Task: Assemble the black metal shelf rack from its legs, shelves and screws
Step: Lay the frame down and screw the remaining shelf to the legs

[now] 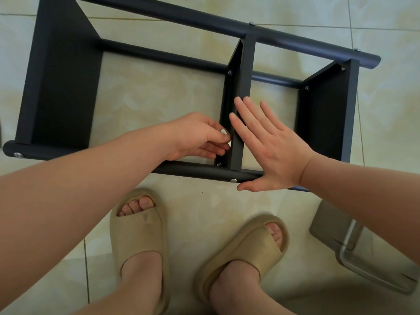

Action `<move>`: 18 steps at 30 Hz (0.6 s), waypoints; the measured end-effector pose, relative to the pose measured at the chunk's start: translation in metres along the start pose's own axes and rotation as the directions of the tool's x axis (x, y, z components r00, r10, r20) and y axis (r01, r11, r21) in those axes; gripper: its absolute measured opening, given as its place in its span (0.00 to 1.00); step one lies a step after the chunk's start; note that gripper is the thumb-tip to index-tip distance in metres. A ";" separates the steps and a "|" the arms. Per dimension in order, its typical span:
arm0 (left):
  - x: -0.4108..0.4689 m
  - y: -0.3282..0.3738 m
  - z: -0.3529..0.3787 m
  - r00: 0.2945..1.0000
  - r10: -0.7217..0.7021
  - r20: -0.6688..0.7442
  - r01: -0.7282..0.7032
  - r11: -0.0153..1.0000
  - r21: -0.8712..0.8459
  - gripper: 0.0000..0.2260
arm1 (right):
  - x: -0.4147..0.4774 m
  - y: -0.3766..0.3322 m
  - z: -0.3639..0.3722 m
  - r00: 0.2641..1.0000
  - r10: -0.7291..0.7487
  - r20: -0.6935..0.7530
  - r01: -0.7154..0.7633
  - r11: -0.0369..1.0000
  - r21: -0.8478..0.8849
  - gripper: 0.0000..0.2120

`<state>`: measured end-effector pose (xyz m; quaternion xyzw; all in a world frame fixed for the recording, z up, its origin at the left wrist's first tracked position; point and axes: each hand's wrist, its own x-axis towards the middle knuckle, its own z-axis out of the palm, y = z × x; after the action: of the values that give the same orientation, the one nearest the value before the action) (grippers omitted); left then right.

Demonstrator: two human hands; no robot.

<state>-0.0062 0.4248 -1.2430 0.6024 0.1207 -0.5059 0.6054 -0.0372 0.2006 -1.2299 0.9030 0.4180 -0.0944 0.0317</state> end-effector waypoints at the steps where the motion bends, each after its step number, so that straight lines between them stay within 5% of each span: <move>1: 0.000 0.000 0.000 1.000 0.003 0.001 -0.003 1.000 0.003 0.02 | 0.000 0.000 0.000 1.000 0.001 0.001 -0.001 1.000 0.004 0.59; 8: -0.001 0.002 0.001 0.999 0.042 -0.004 -0.042 0.998 0.048 0.04 | 0.001 0.000 0.001 1.000 0.004 0.010 -0.004 1.000 0.017 0.59; 18: -0.003 0.001 0.001 0.994 -0.099 0.041 0.101 0.993 -0.058 0.04 | 0.001 0.001 0.001 1.000 0.002 0.005 -0.002 0.999 0.032 0.59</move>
<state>-0.0073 0.4247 -1.2395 0.5676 0.1543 -0.5430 0.5994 -0.0364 0.2003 -1.2315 0.9036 0.4154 -0.1033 0.0185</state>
